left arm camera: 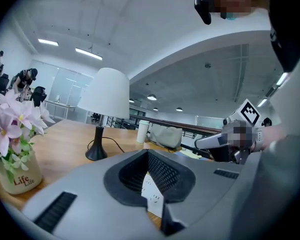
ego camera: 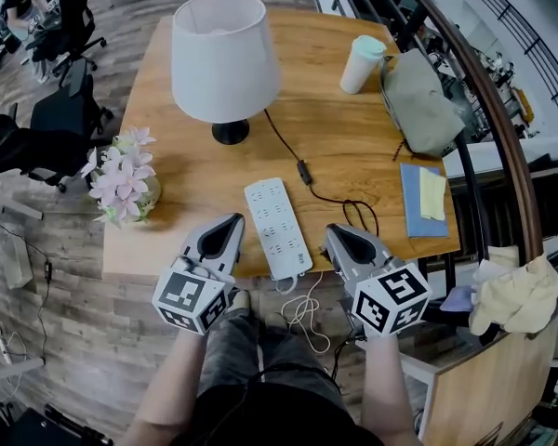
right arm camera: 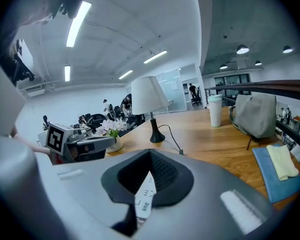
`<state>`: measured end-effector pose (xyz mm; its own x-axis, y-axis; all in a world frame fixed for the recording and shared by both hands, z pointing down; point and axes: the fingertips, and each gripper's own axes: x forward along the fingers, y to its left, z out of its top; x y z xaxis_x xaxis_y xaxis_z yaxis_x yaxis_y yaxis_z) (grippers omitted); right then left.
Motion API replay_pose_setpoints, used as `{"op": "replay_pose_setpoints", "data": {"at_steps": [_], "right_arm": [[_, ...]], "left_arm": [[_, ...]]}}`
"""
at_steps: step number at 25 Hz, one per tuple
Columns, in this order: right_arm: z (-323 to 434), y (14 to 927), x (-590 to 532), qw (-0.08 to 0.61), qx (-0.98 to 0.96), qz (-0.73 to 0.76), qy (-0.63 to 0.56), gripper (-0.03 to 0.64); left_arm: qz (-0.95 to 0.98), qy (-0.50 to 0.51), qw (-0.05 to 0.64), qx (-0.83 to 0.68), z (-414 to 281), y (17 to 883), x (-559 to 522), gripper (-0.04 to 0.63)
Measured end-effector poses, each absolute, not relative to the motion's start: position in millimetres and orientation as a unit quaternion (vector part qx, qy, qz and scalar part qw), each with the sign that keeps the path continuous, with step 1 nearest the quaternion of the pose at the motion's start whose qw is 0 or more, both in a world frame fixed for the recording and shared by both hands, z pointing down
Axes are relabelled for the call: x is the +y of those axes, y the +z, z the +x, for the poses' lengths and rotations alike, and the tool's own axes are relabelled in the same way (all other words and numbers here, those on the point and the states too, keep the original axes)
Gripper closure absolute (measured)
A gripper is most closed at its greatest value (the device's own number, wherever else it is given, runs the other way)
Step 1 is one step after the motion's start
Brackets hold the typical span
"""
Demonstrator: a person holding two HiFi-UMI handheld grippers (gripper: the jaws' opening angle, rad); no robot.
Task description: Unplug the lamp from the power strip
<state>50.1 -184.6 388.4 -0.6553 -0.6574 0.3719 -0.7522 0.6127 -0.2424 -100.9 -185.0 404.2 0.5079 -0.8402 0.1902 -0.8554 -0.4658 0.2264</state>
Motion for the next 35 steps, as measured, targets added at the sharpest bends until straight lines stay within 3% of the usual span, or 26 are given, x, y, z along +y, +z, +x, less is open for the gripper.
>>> {"op": "replay_pose_setpoints", "data": {"at_steps": [35], "right_arm": [[47.5,284.0,-194.5,0.005,-0.926,0.367,0.085,0.609]], "left_arm": [[0.832,-0.025,0.083,-0.549,-129.3,307.3,-183.2,0.598]]}}
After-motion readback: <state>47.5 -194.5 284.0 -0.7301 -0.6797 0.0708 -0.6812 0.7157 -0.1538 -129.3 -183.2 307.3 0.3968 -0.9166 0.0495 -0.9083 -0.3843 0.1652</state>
